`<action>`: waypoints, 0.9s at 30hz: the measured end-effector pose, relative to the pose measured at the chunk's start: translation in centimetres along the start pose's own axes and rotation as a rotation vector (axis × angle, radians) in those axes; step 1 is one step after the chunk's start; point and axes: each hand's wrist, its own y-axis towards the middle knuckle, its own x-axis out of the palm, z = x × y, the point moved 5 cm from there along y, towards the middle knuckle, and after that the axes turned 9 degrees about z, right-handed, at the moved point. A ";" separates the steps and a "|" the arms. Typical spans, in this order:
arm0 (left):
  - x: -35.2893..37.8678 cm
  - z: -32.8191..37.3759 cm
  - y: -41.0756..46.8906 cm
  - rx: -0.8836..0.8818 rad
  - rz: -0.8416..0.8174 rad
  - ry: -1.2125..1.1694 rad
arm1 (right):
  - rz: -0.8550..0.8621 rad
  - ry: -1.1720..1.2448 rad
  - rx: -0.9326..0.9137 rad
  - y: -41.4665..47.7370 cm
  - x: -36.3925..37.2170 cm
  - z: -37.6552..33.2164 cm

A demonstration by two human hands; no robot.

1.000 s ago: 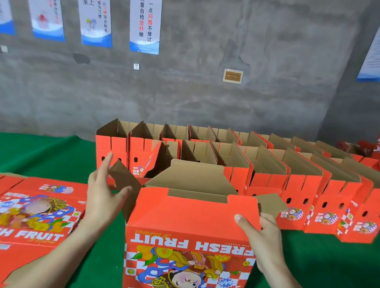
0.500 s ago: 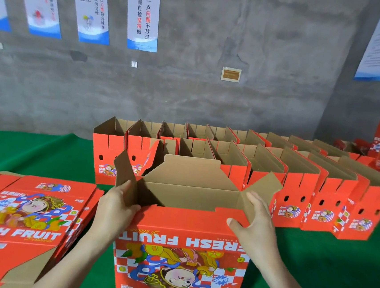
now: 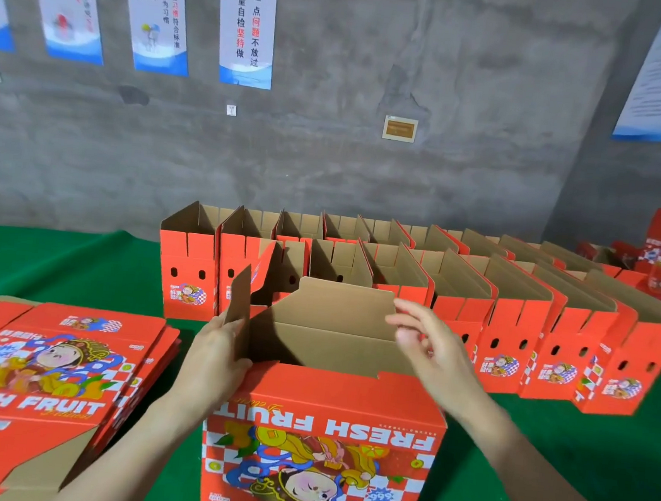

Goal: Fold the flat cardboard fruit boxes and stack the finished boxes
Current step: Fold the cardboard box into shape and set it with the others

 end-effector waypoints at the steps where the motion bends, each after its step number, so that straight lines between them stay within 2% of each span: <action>1: 0.0 0.0 0.1 0.013 -0.011 0.014 | -0.009 0.025 0.028 1.1 -0.1 0.4; 3: 0.2 0.0 0.3 0.041 -0.027 0.039 | -0.031 0.015 0.036 3.1 -0.2 0.9; 6: 0.4 -0.2 0.4 0.049 -0.028 0.070 | -0.152 -0.067 0.043 4.6 0.9 1.7; 12: 0.6 -0.3 0.5 0.085 0.000 0.065 | -0.356 -0.189 0.167 3.9 3.3 4.9; 18: 0.9 0.4 0.4 0.301 -0.081 -0.121 | -0.258 -0.060 0.190 2.7 3.5 6.0; 22: 1.3 0.6 -0.2 0.306 -0.244 -0.112 | -0.180 0.004 0.182 2.4 3.2 6.3; 27: 0.6 0.7 2.4 0.243 -0.132 0.017 | -0.113 0.085 0.185 2.2 2.9 6.3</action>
